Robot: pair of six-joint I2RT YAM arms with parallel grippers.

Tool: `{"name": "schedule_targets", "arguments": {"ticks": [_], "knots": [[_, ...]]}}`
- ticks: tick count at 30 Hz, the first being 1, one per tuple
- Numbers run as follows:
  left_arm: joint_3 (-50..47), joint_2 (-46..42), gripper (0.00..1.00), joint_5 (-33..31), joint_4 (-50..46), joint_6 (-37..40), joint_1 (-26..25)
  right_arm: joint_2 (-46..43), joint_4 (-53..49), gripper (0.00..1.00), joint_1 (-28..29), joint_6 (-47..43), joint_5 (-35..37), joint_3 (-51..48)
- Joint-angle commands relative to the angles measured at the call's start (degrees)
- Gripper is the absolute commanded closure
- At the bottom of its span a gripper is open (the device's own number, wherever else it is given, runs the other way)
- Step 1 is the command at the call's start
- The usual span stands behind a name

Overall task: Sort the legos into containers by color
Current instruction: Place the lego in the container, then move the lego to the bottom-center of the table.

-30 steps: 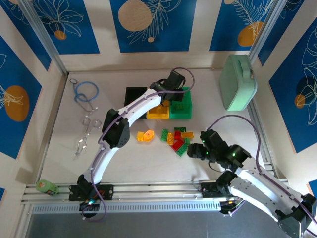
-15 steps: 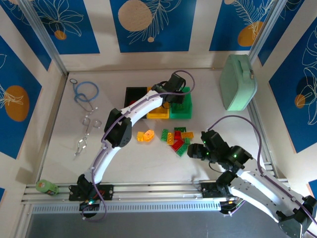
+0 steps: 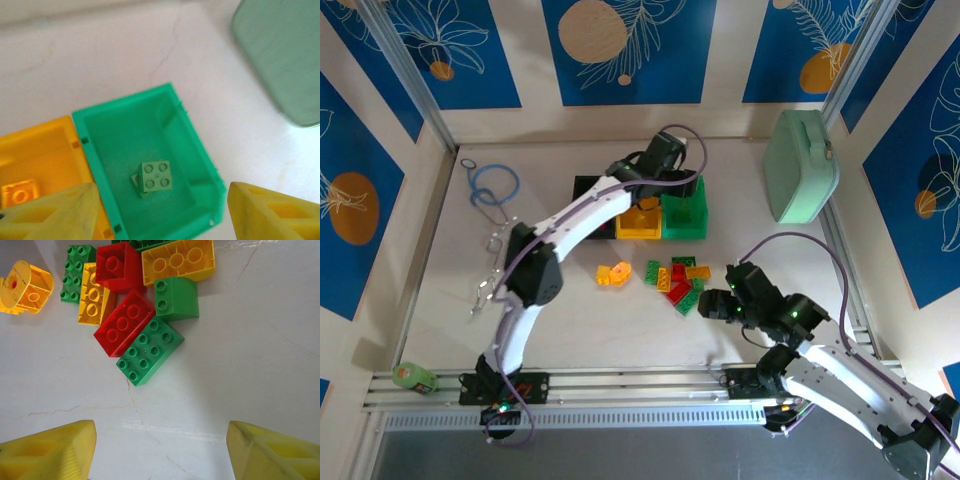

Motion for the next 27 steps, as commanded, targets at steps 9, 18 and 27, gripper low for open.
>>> {"name": "schedule_targets", "arguments": {"ticks": [9,18,27], "knots": [[-45.9,-34.0,0.33,-7.1,20.7,-4.4,-5.0,13.8,4.0,0.3,-0.1,0.9,-2.2,4.5],[-72.7,-51.8,0.34,-16.0,20.2,-12.5,-10.6,27.2,11.0,0.31,2.3,3.4,-3.6,5.9],[-88.4,-66.3,0.35,-19.9,13.8,-22.2,-14.0,38.1,12.9,0.34,3.1,5.5,-1.2,8.9]]}}
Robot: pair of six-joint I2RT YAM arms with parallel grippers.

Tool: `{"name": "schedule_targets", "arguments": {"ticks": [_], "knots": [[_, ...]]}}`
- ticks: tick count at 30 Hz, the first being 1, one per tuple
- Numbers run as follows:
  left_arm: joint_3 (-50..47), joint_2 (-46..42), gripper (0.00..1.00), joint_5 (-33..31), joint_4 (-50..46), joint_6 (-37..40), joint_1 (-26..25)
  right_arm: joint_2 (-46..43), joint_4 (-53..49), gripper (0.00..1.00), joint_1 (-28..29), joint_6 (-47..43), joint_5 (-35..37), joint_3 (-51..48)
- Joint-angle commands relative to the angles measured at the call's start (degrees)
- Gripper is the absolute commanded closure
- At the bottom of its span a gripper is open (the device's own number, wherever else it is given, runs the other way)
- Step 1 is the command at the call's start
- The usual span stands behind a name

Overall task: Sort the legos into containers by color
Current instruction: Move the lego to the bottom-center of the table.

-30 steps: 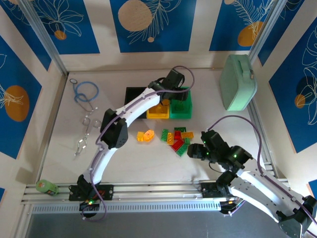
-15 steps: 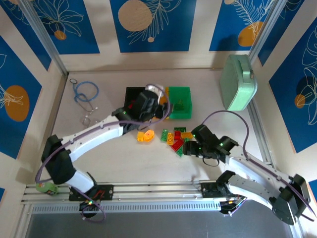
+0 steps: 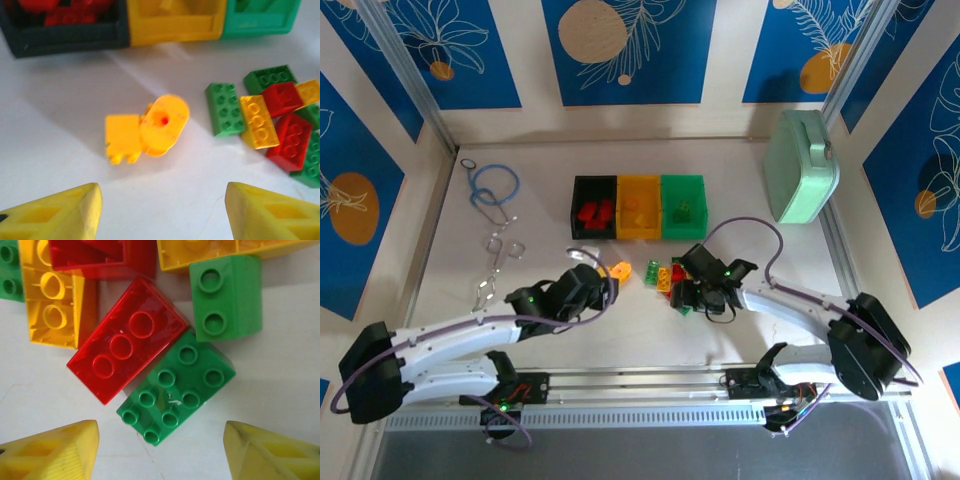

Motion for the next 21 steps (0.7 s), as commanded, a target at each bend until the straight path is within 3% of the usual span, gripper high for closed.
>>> {"name": "schedule_targets", "arguments": {"ticks": [1,12,21], "knots": [[-3.9,-5.0,0.35,-3.3,-3.6,-5.6,-0.8,3.5,0.4,0.35,0.6,2.2,1.4,2.1],[-8.8,-15.1,0.36,-5.1,-9.1,-9.0,-1.3,9.4,-1.9,0.49,3.2,6.8,6.3,2.1],[-9.0,-14.7,0.37,-5.3,-8.6,-9.3,-1.7,0.2,-6.5,0.51,3.0,10.2,9.8,-2.7]]}}
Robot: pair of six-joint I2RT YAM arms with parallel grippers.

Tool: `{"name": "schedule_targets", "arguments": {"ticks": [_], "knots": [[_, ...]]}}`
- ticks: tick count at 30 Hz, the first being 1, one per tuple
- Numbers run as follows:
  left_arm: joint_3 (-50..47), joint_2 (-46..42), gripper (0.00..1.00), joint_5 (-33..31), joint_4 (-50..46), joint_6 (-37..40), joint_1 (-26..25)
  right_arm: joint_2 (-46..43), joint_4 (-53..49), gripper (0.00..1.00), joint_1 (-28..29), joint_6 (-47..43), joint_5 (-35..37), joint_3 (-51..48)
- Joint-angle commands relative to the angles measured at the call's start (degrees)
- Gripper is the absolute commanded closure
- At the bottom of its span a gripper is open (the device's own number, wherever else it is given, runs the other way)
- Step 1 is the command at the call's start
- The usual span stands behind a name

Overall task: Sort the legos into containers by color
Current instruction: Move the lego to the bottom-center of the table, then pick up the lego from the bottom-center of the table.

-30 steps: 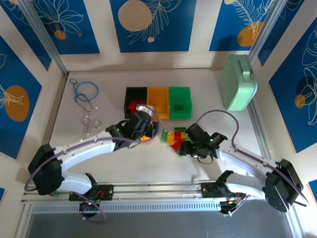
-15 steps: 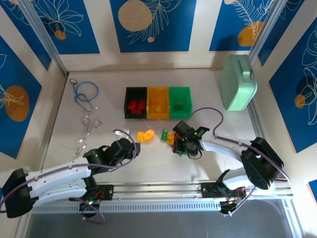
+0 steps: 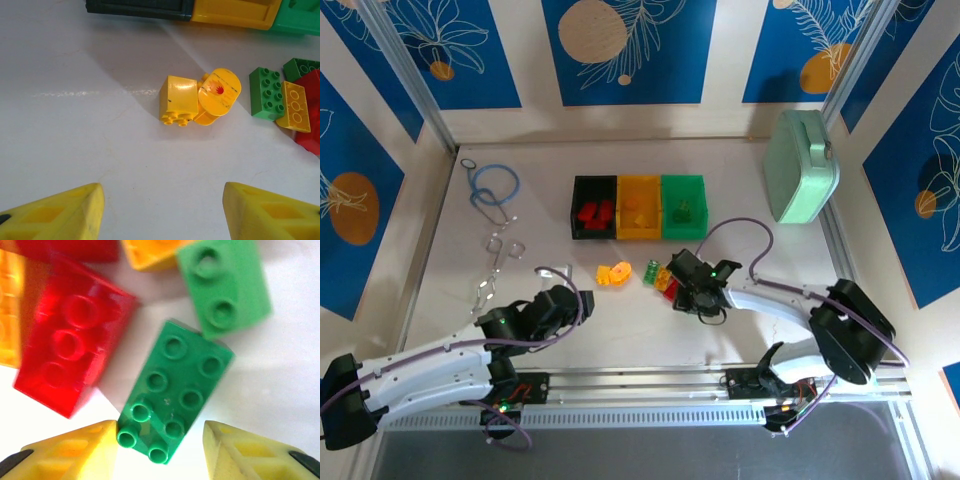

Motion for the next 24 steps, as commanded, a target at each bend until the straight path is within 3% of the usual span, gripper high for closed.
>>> {"name": "schedule_targets", "arguments": {"ticks": [1,7,24], "knots": [[-0.8,0.0,0.36,-1.3,-0.7,-1.0,-0.6,-4.1,-5.6,0.51,-0.6,2.3,3.0,-3.2],[-0.6,0.6,0.37,-1.5,-0.3,-0.9,-0.9,-6.1,-5.3,0.49,-2.3,1.0,1.8,-3.8],[0.2,-0.2,0.37,-3.0,-2.4,-0.9,-1.6,2.8,-0.6,0.47,-3.4,-1.0,0.0,-0.9]]}}
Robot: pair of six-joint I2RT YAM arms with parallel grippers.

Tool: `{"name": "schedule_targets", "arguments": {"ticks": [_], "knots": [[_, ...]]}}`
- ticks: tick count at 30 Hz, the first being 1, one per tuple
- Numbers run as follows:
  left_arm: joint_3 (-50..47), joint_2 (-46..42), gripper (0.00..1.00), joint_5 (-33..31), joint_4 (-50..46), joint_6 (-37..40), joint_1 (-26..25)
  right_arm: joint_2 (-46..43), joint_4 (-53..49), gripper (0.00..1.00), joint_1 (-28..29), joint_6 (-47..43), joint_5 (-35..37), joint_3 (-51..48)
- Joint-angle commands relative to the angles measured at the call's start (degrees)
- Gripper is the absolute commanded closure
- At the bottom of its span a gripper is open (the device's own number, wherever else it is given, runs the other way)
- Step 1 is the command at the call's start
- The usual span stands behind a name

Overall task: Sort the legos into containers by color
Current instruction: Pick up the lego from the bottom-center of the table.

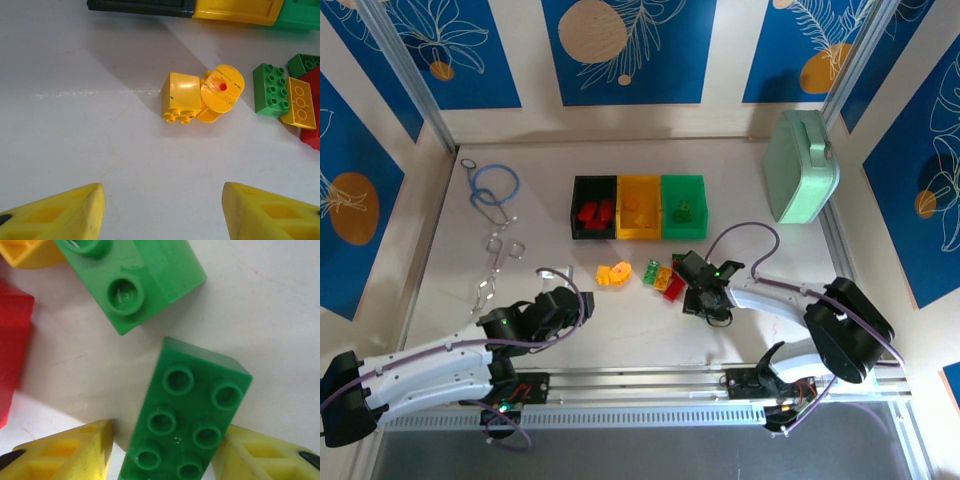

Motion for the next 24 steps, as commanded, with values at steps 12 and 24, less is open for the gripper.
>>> {"name": "schedule_targets", "arguments": {"ticks": [12,24], "knots": [[-0.3,-0.8,0.38,-2.1,-1.6,-0.5,-0.6,-4.6,-6.2,0.66,2.2,0.9,3.6,3.5],[-1.7,-0.4,0.38,-1.4,-0.9,-1.6,-1.6,-5.7,-9.9,0.66,-6.2,-12.7,3.6,20.3]]}}
